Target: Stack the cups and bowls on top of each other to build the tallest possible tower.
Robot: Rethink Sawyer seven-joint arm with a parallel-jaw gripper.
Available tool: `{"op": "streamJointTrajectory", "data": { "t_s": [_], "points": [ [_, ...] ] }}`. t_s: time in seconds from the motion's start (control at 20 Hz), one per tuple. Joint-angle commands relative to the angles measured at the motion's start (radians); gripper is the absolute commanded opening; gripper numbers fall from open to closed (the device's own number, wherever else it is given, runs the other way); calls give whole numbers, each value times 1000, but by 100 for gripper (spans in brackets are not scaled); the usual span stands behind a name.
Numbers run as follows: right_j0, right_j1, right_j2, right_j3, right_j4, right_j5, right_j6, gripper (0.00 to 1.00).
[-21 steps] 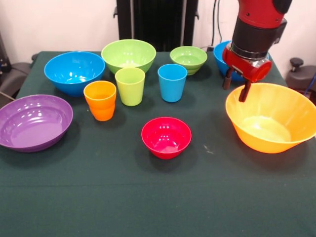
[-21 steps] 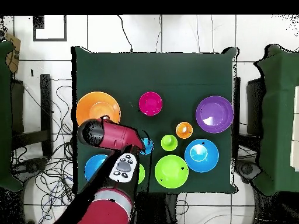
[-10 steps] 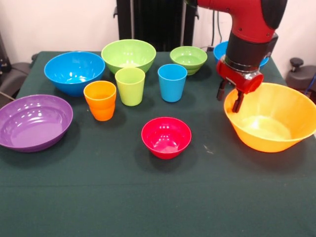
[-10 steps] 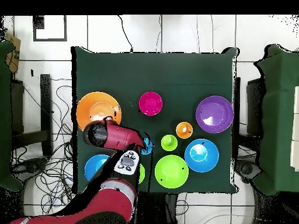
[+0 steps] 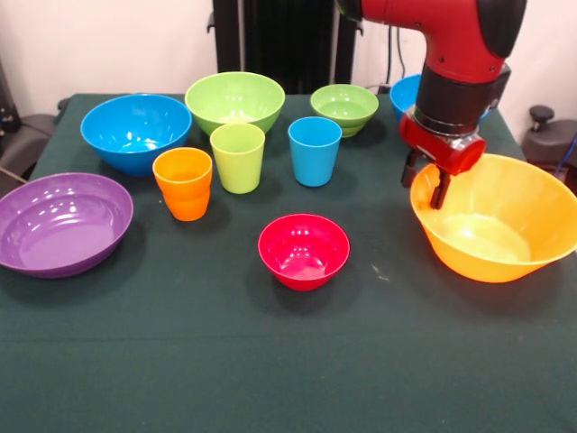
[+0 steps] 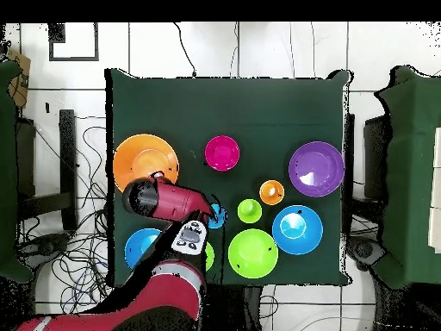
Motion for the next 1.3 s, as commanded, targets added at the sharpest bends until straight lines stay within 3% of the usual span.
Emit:
{"op": "streamJointTrajectory", "data": {
  "t_s": [0.05, 0.1, 0.2, 0.4, 0.6, 0.95, 1.15, 1.3],
  "points": [
    [-92, -19, 214, 28, -182, 111, -207, 100],
    [-117, -11, 250, -3, -264, 121, -317, 100],
    [-140, -5, 287, -50, -378, 118, -410, 100],
    [-202, 5, 364, -100, -530, 150, -475, 100],
    [-245, 12, 427, -108, -616, 152, -476, 100],
    [-272, 14, 443, -81, -687, 134, -424, 100],
    [-273, -5, 457, -57, -659, 144, -358, 100],
    [-290, -54, 454, 1, -595, 180, -276, 100]
  ]
}}
